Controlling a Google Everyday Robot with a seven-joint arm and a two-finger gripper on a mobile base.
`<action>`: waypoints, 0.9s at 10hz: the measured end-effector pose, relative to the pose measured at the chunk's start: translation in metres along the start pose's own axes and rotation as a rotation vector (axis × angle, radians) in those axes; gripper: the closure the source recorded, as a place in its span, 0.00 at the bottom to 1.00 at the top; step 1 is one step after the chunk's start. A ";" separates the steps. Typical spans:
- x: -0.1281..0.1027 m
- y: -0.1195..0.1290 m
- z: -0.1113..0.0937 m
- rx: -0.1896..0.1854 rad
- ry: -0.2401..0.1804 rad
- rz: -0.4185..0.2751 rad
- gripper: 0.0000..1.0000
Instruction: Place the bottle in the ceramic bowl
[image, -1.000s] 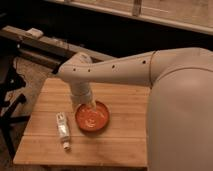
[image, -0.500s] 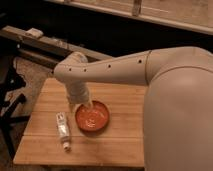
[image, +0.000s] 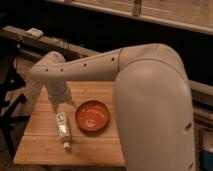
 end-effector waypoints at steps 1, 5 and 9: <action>-0.003 0.006 0.011 -0.002 0.012 -0.018 0.35; -0.008 0.034 0.055 0.004 0.080 -0.099 0.35; -0.018 0.057 0.092 0.009 0.143 -0.143 0.35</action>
